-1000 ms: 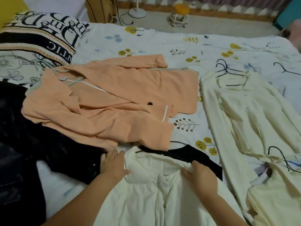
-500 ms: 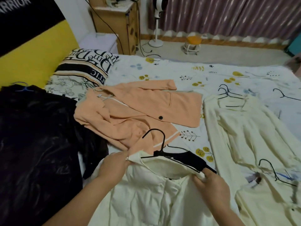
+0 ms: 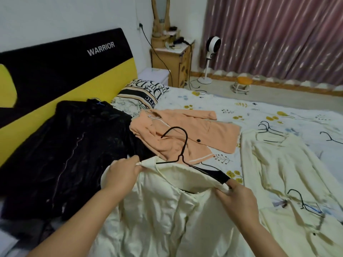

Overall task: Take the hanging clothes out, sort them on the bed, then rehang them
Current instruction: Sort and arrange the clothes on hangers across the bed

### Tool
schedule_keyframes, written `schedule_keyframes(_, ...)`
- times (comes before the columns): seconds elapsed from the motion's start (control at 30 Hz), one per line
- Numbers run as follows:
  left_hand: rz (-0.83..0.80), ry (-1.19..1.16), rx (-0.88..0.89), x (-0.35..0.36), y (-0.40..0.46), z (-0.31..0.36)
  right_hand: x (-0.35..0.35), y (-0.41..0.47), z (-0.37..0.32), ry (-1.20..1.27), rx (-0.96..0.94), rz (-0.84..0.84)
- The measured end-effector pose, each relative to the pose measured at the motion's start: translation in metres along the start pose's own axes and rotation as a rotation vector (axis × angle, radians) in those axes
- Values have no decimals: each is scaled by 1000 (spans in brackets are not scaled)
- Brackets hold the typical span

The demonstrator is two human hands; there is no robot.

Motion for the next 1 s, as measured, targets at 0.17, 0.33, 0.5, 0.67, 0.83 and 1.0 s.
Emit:
schedule_keyframes(0.17,109,40,-156,-51,-61,-31,-15,-43,-38,78,-113,-31)
schedule_keyframes(0.33,213,-31,-286,-82,-109,-82,-22,-72,-94,142,-233,-58)
schedule_keyframes(0.5,406,0,-301,-142,-128,-125,-26,-87,-166,234,-422,-78)
schedule_keyframes(0.67,548,46,-353,-194,-126,-173,-8,-85,-235,297,-578,-94)
schedule_keyframes(0.83,614,34,-399,-229,-105,-230,42,-63,-293,214,-600,-128)
schedule_keyframes(1.0,589,-34,-373,-241,-49,-303,93,-38,-354,158,-592,-73)
Point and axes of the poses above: each hand's wrist, its own y-axis towards the middle knuckle, its own x-axis out of the palm, z = x × y, the point moved 7 cm from there along y, towards the middle knuckle, and after that the axes turned 12 degrees about y, right-handed, at the moved point
